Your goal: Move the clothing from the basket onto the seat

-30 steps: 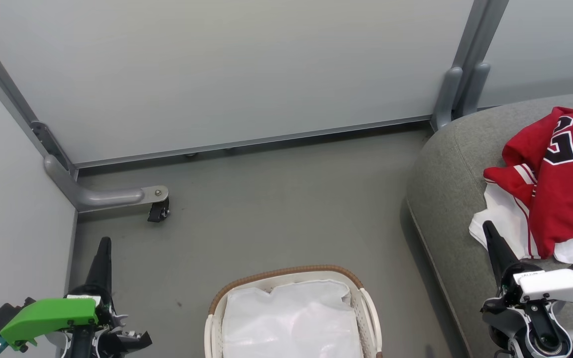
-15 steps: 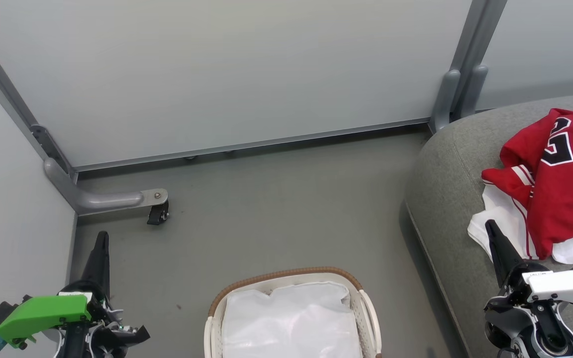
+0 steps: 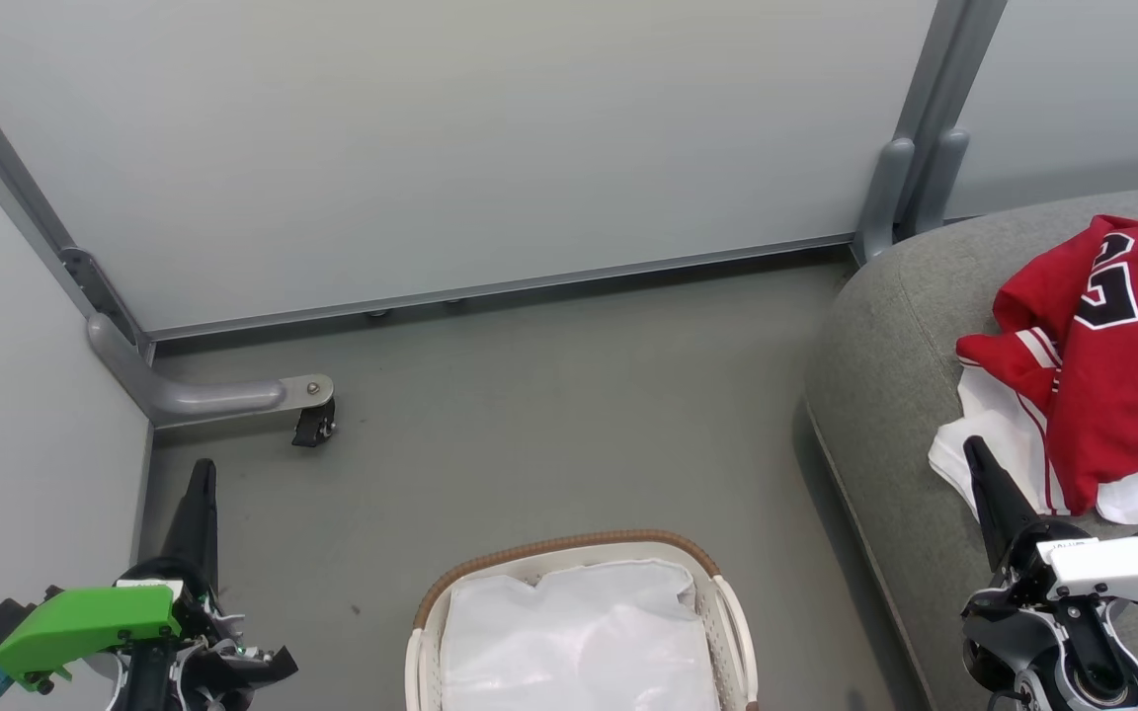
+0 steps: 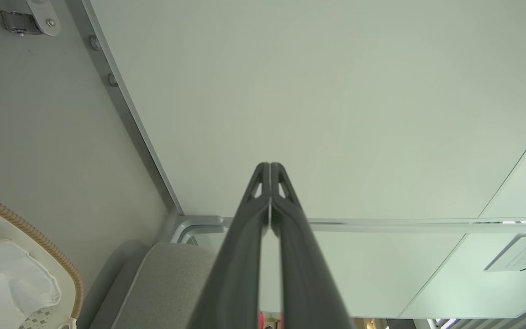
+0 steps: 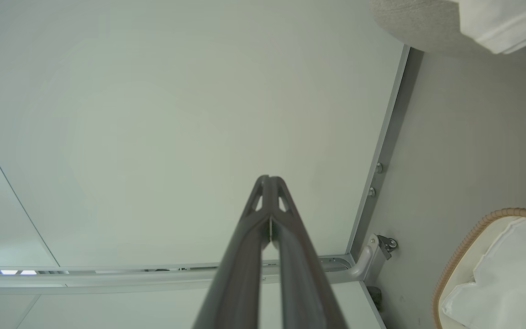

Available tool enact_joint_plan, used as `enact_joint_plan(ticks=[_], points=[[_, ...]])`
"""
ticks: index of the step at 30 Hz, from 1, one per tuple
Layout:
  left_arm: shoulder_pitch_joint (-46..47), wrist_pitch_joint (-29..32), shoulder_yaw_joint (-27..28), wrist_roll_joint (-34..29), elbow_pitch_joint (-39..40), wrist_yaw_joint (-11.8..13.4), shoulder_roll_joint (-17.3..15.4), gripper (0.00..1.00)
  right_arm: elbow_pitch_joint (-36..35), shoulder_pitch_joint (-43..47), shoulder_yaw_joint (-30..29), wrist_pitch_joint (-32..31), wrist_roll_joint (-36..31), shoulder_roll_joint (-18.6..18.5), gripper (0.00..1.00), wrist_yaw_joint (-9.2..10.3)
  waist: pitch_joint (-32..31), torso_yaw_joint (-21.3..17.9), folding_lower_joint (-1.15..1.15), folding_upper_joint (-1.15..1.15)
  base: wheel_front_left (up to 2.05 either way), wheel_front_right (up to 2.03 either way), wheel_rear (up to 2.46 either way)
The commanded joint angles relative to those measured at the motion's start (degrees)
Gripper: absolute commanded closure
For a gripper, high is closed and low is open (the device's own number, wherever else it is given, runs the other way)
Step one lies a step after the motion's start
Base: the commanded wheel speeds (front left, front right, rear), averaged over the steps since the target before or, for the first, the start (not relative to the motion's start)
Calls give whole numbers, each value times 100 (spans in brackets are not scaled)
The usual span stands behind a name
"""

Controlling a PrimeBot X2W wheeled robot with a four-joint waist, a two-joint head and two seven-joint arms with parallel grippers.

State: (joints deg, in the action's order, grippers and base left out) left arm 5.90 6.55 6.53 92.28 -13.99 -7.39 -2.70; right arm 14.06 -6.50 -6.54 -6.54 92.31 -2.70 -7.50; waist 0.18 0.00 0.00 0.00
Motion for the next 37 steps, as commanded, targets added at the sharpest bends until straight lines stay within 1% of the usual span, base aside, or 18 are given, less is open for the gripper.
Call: enact_joint_plan(ticks=[1,37], points=[[59,22,17,18,6,-18,-37,100,-18,63,-11,-20,19,-34,100,2,0,0,0,0,0,0,0],[59,23,18,16,6,-18,-35,100,-17,63,-10,-19,20,-34,100,2,0,0,0,0,0,0,0]])
